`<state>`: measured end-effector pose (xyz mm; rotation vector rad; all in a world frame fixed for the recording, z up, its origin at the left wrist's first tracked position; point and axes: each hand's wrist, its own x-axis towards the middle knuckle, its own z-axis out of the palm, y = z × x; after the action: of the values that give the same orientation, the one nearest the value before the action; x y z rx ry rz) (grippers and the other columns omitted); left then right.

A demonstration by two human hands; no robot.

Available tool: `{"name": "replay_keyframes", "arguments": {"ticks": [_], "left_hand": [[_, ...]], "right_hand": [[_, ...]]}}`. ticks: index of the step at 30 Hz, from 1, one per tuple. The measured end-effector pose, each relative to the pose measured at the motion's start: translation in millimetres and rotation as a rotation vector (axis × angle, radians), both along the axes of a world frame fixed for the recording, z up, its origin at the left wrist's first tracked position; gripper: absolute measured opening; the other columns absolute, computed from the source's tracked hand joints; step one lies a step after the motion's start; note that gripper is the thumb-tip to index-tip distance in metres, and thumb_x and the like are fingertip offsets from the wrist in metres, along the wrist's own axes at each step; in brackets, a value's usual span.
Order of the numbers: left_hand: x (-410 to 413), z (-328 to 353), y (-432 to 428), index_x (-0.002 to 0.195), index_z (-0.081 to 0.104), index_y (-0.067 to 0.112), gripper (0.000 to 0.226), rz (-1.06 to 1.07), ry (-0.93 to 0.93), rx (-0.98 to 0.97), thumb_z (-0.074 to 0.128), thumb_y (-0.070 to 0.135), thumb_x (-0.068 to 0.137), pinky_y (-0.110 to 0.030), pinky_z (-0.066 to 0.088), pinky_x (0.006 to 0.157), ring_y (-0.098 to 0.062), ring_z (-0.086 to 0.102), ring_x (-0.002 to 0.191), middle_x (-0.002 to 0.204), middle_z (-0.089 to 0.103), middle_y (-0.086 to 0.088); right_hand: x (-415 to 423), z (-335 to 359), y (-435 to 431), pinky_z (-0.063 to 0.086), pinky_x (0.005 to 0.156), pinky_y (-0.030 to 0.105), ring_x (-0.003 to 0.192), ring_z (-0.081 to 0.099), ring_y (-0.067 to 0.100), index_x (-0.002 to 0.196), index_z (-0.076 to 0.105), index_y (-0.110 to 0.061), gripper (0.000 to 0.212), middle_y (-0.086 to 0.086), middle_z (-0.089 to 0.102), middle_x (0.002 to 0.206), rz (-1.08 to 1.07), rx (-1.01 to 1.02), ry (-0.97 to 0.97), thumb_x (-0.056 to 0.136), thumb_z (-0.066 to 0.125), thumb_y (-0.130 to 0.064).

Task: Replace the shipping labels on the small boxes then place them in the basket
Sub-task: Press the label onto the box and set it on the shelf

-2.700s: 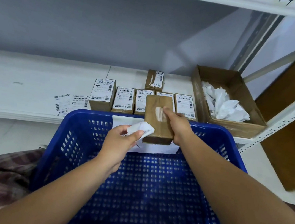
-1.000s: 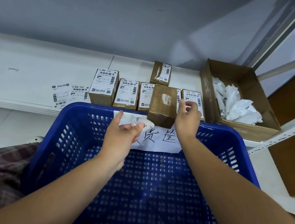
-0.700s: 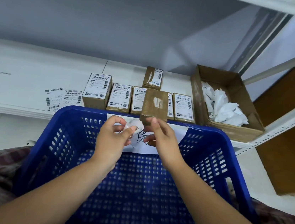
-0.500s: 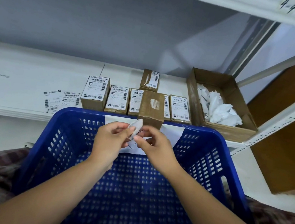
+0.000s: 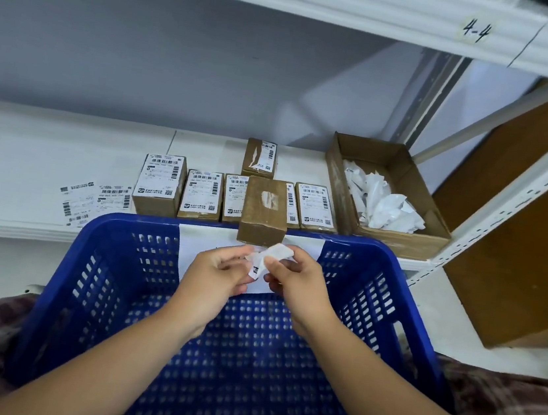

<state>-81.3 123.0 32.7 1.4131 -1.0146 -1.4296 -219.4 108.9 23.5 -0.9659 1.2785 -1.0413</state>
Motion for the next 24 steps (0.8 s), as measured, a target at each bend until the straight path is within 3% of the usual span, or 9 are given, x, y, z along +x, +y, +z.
{"name": "replay_keyframes", "arguments": {"ticks": [6,9,11,13,15,17,20,22,24], "left_hand": [[3.5,7.9,-5.9,0.126,0.046,0.040,0.046,0.051,0.046,0.035,0.056,0.009,0.094,-0.019,0.054,0.060,-0.018,0.071,0.081,0.096,0.068,0.000],[13.0,4.1,-9.8,0.131,0.046,0.031,0.041,0.084,-0.059,0.057,0.052,0.011,0.096,-0.023,0.049,0.064,-0.019,0.069,0.084,0.111,0.064,-0.003],[16.4,-0.8,-10.0,0.128,0.049,0.025,0.035,0.092,-0.093,0.063,0.052,0.011,0.095,-0.027,0.049,0.070,-0.019,0.067,0.086,0.115,0.062,-0.006],[16.6,-3.9,-9.0,0.121,0.053,0.023,0.028,0.066,-0.123,0.058,0.053,0.012,0.095,-0.028,0.049,0.073,-0.018,0.065,0.088,0.114,0.062,-0.007],[14.6,-6.0,-7.7,0.113,0.056,0.022,0.021,0.030,-0.154,0.052,0.052,0.013,0.095,-0.028,0.049,0.073,-0.017,0.064,0.088,0.111,0.061,-0.006],[11.9,-9.7,-7.0,0.108,0.058,0.022,0.017,0.009,-0.191,0.055,0.051,0.013,0.096,-0.029,0.048,0.075,-0.016,0.063,0.086,0.110,0.061,-0.005],[8.1,-14.2,-4.9,0.109,0.059,0.020,0.017,-0.006,-0.227,0.069,0.050,0.012,0.096,-0.026,0.047,0.072,-0.014,0.062,0.083,0.107,0.061,-0.004],[6.4,-15.7,-5.4,0.110,0.059,0.020,0.019,-0.023,-0.244,0.070,0.050,0.012,0.096,-0.023,0.047,0.070,-0.014,0.063,0.082,0.105,0.061,-0.003],[5.7,-15.0,-7.8,0.109,0.060,0.022,0.019,-0.048,-0.253,0.060,0.050,0.013,0.096,-0.023,0.047,0.069,-0.014,0.064,0.081,0.104,0.062,-0.003]], "right_hand": [[-3.5,-3.6,3.3,0.049,0.060,0.020,0.059,0.058,0.008,0.094,0.067,-0.009,0.013,0.001,0.067,0.071,-0.144,0.121,-0.238,0.093,0.059,0.002],[-13.3,-1.1,-4.1,0.051,0.064,0.021,0.065,0.057,0.013,0.111,0.061,-0.003,0.020,0.007,0.063,0.078,-0.275,0.115,-0.290,0.092,0.058,0.005],[-27.8,2.6,-12.5,0.052,0.070,0.023,0.074,0.058,0.016,0.110,0.061,-0.003,0.022,0.009,0.062,0.087,-0.354,0.071,-0.274,0.091,0.056,0.008],[-45.3,3.7,-23.9,0.053,0.081,0.028,0.088,0.061,0.020,0.108,0.062,-0.006,0.023,0.010,0.065,0.096,-0.372,0.004,-0.140,0.091,0.056,0.007],[-63.4,0.7,-37.9,0.052,0.090,0.027,0.102,0.063,0.018,0.123,0.059,-0.008,0.032,0.007,0.066,0.110,-0.357,-0.057,0.065,0.091,0.059,-0.001],[-80.1,-1.0,-50.9,0.050,0.089,0.017,0.101,0.062,0.009,0.134,0.055,-0.012,0.043,0.006,0.058,0.124,-0.366,-0.109,0.282,0.092,0.062,-0.015],[-99.7,-0.1,-64.9,0.040,0.103,0.023,0.109,0.056,0.013,0.140,0.050,-0.014,0.048,0.006,0.042,0.135,-0.368,-0.178,0.588,0.097,0.058,-0.032],[-110.3,0.3,-73.8,0.030,0.105,0.022,0.120,0.052,0.020,0.140,0.052,-0.010,0.044,0.010,0.043,0.139,-0.361,-0.207,0.724,0.102,0.047,-0.032],[-117.4,-1.3,-83.9,0.030,0.103,0.021,0.120,0.053,0.023,0.135,0.058,-0.009,0.038,0.012,0.050,0.136,-0.363,-0.245,0.811,0.103,0.045,-0.026]]}}
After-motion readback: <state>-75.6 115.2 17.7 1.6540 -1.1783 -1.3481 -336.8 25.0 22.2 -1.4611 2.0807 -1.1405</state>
